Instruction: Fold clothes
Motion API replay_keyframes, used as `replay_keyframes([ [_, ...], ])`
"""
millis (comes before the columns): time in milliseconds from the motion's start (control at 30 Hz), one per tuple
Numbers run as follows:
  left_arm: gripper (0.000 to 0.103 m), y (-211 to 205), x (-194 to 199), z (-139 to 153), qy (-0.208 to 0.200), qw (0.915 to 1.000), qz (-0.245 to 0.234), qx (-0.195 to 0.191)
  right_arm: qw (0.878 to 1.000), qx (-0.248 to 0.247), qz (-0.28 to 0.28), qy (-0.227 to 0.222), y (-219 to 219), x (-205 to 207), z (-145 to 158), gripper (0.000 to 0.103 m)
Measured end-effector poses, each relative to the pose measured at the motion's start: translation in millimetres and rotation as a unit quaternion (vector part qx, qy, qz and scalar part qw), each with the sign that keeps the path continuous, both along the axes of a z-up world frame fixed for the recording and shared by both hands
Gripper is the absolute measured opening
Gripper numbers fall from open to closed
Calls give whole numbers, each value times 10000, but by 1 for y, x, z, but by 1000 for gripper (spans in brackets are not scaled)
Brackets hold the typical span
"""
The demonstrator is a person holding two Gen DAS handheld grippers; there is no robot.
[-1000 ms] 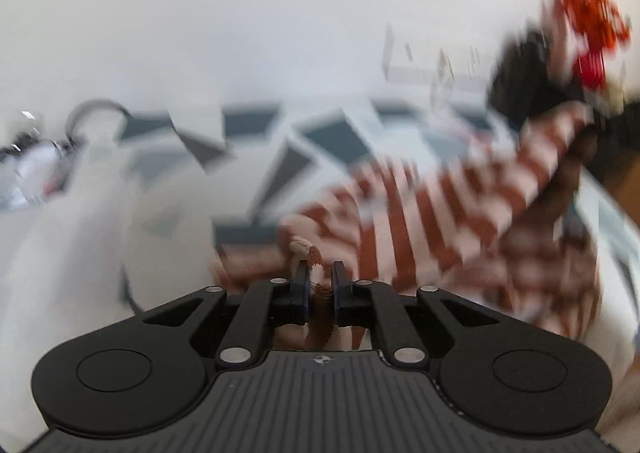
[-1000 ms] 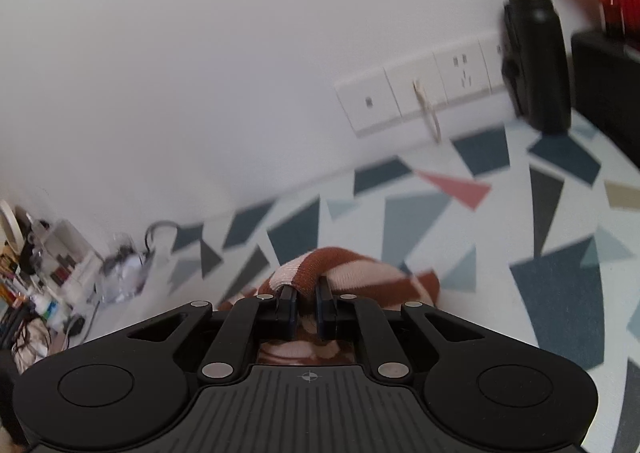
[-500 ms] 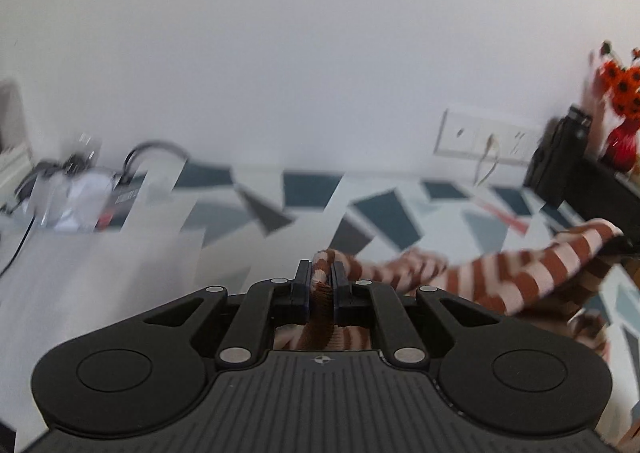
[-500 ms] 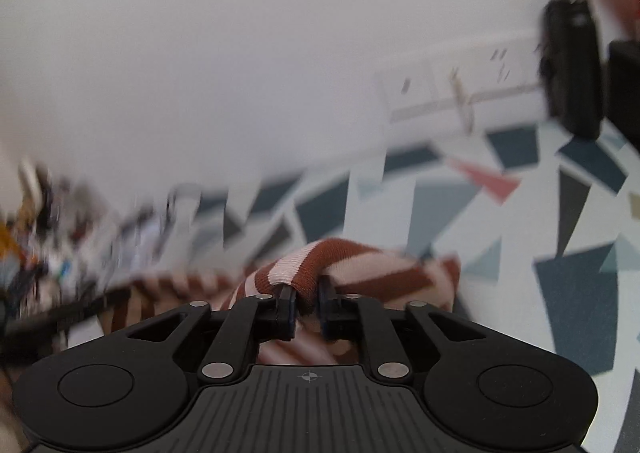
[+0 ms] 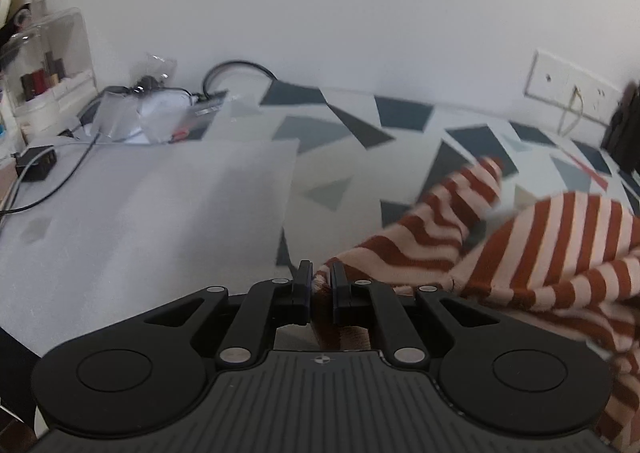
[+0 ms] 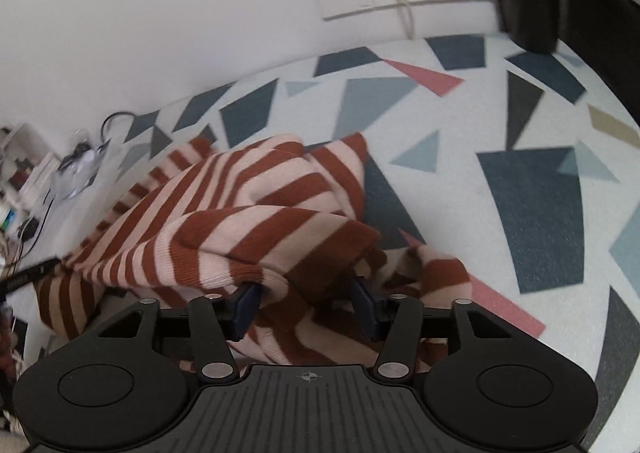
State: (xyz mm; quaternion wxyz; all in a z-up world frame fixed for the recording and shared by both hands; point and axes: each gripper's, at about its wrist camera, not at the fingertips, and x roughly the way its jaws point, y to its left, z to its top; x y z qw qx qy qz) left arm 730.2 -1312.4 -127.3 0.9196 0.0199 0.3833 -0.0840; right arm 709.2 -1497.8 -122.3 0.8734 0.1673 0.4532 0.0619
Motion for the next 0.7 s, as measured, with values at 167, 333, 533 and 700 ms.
replay_keyframes([
  [167,28,-26,-9,0,114,9967,-744,293,9998,-69,-24,183,-2,1,-9,54],
  [333,58,-49,-23,11,-90,9897,-1388,344,9996,-17,-53,280,-3,2,-14,53],
  [533,60,-74,-29,14,-87,9826,-1844,212,9992,345,7,190,-7,2,-13,16],
  [700,66,-99,-39,9,-87,9722,-2337,144,9993,363,31,52,-2,0,-8,13],
])
